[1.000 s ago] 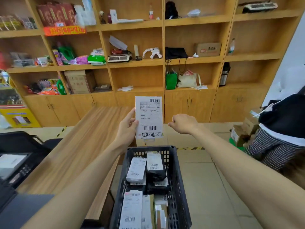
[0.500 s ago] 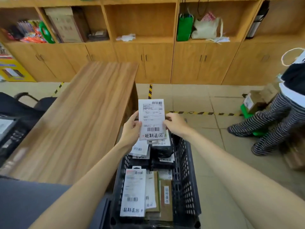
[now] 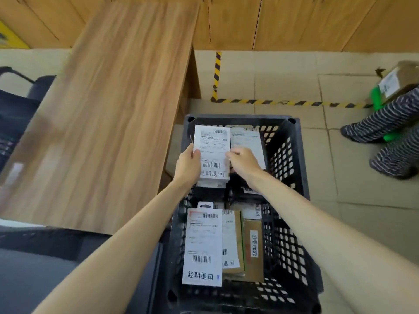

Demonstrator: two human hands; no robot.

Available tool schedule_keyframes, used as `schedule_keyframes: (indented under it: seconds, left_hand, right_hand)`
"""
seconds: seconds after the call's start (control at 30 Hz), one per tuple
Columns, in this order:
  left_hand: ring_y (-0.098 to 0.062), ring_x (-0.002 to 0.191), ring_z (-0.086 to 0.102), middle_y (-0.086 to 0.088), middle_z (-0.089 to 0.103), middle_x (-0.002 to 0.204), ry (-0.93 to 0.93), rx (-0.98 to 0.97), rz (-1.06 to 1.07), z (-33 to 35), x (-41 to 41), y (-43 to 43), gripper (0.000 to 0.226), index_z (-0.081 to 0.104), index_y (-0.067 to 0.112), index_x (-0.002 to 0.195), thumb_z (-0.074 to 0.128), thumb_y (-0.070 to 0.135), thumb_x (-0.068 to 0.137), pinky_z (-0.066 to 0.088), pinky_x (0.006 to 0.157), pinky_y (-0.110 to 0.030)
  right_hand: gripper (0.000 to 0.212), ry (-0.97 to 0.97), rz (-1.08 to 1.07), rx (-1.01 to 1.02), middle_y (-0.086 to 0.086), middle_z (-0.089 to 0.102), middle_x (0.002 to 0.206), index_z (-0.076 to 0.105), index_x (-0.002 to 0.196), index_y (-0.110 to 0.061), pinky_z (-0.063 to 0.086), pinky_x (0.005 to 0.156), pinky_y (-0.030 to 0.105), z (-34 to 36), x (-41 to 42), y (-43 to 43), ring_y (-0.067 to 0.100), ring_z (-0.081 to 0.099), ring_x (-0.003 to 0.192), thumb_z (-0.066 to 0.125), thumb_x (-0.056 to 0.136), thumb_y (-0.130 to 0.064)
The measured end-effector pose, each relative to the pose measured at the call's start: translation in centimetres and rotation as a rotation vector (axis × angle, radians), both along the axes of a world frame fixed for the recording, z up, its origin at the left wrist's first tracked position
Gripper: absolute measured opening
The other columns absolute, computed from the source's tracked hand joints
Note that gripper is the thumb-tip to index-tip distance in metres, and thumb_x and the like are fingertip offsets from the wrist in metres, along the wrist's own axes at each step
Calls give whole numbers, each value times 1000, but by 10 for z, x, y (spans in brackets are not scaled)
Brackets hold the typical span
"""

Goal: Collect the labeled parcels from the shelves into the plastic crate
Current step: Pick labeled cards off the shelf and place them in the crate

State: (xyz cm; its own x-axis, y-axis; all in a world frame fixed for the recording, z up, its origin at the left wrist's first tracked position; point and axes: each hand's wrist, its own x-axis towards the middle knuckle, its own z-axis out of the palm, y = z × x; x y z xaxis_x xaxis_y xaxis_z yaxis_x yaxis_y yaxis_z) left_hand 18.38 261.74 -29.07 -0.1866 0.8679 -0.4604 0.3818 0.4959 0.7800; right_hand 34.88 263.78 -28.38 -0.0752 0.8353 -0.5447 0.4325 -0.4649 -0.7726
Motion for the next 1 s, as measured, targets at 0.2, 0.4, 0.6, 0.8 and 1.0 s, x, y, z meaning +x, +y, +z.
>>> schedule_keyframes:
  seconds: [0.2, 0.4, 0.6, 0.8, 1.0]
  left_hand:
    - [-20, 96, 72, 0, 70, 113, 13, -71, -23, -19, 1, 15, 32, 49, 20, 129, 36, 38, 105, 60, 86, -48]
    - [-11, 87, 68, -1, 69, 118, 120, 28, -119, 27, 3, 19, 31, 49, 15, 135, 41, 26, 107, 51, 58, -16]
    - [-23, 111, 62, -6, 66, 127, 489, 195, -360, 166, -13, 24, 35, 60, 12, 132, 44, 30, 106, 46, 88, -34]
    - [-23, 106, 64, -3, 68, 121, 908, 305, -279, 297, -42, 0, 41, 63, 21, 127, 38, 45, 105, 50, 82, -36]
    - [-25, 113, 62, -2, 65, 129, 1060, 323, -23, 352, -69, -96, 45, 61, 22, 131, 36, 48, 105, 48, 86, -38]
  right_hand:
    - [33, -67, -31, 21, -1, 45, 64, 38, 64, -13, 37, 57, 29, -5, -16, 5, 11, 42, 60, 46, 96, -8]
    - [25, -171, 14, 118, 11, 54, 71, 45, 72, -10, 43, 70, 34, 33, -11, 18, 25, 53, 69, 45, 96, -13]
    - [25, -397, 377, 444, 3, 64, 93, 63, 98, -11, 48, 69, 34, 158, -4, 51, 17, 60, 81, 45, 103, -28]
    - [33, -596, 693, 832, 6, 56, 92, 57, 86, -11, 50, 76, 43, 289, -31, 53, 28, 58, 90, 42, 103, -36]
    - [41, -640, 945, 1126, 10, 56, 123, 57, 122, -12, 48, 91, 46, 352, -84, -1, 31, 52, 117, 38, 104, -43]
